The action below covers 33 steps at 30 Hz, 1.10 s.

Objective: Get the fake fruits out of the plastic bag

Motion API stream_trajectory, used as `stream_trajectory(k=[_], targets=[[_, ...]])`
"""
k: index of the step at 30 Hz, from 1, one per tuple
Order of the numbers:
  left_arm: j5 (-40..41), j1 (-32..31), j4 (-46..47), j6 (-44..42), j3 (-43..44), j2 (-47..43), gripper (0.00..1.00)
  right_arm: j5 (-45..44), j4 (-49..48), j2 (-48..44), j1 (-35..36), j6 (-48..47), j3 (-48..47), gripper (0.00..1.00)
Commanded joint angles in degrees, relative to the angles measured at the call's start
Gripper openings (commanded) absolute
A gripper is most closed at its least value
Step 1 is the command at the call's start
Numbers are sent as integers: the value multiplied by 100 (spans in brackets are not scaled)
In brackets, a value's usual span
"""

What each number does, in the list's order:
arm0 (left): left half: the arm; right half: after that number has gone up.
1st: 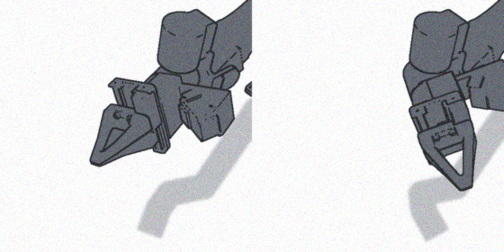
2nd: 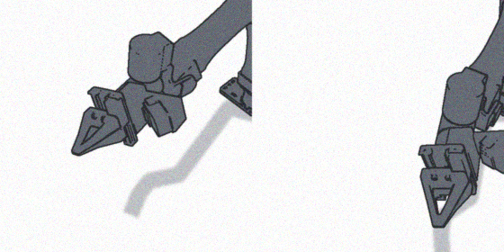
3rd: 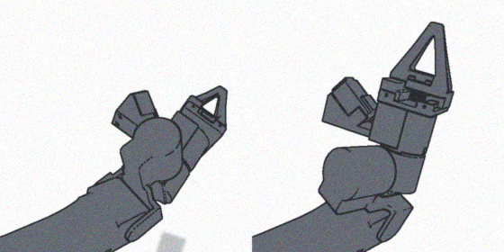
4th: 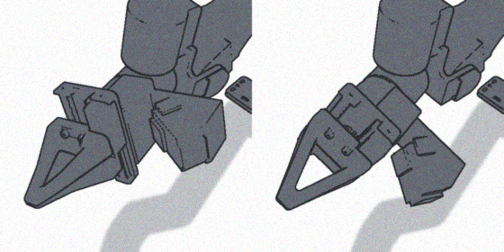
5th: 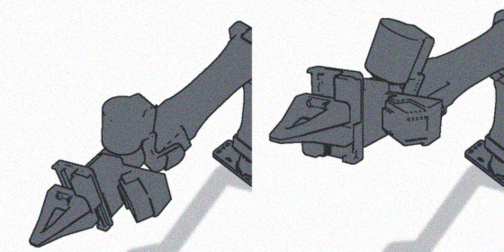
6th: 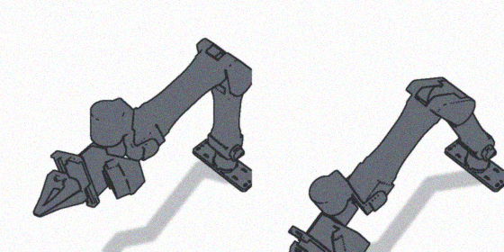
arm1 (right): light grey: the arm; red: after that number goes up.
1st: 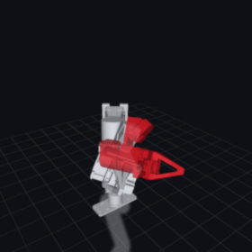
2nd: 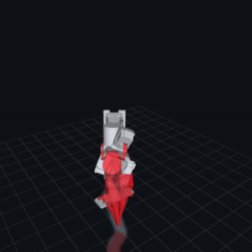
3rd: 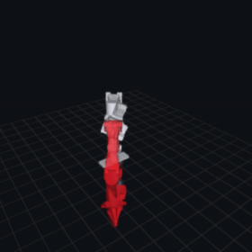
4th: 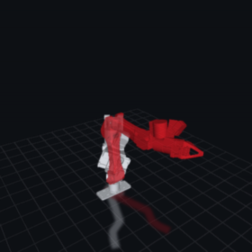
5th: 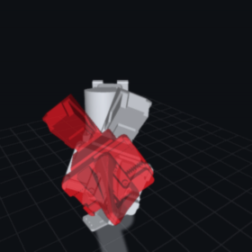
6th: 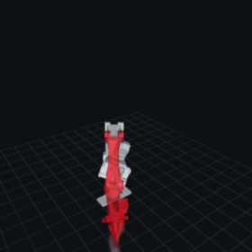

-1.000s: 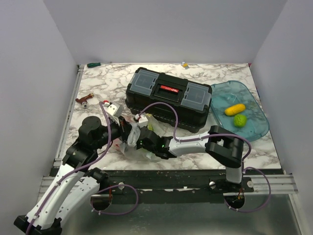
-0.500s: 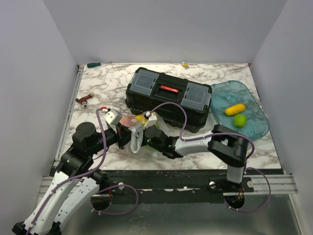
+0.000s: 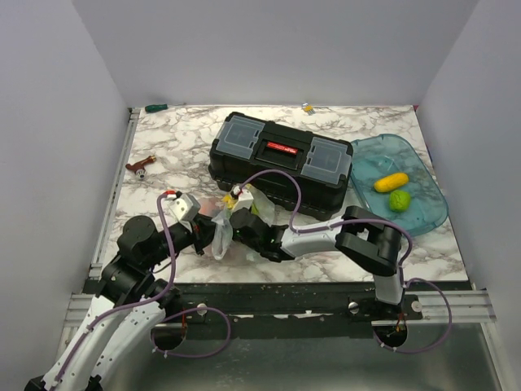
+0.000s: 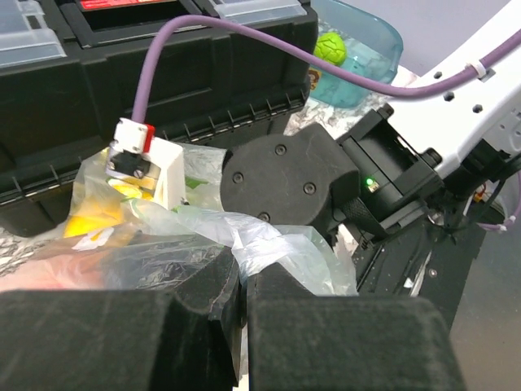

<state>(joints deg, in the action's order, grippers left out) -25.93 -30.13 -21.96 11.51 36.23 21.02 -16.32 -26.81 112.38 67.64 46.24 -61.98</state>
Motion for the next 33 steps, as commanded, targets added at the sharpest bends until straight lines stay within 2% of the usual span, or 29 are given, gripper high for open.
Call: stream_trajectory(k=[1, 6, 14, 22, 26, 30, 33], targets=[[407, -37, 216, -118, -12, -167, 0, -553, 704, 151, 203, -382, -69, 100], [1002, -36, 82, -158, 13, -189, 0, -625, 841, -144, 259, -727, 188, 100], [1126, -32, 59, -166, 30, -44, 0, -806, 1124, -278, 255, -990, 256, 99], [1160, -28, 46, -166, 28, 59, 0, -481, 1042, -467, 255, -985, 115, 78], [1169, -28, 49, -167, 26, 111, 0, -355, 907, -725, 253, -915, 215, 64], [1169, -20, 42, -167, 34, 165, 0, -447, 846, -1023, 252, -902, 307, 52], [1177, -19, 34, -173, 47, 168, 0, -606, 813, -1244, 250, -911, 395, 47]])
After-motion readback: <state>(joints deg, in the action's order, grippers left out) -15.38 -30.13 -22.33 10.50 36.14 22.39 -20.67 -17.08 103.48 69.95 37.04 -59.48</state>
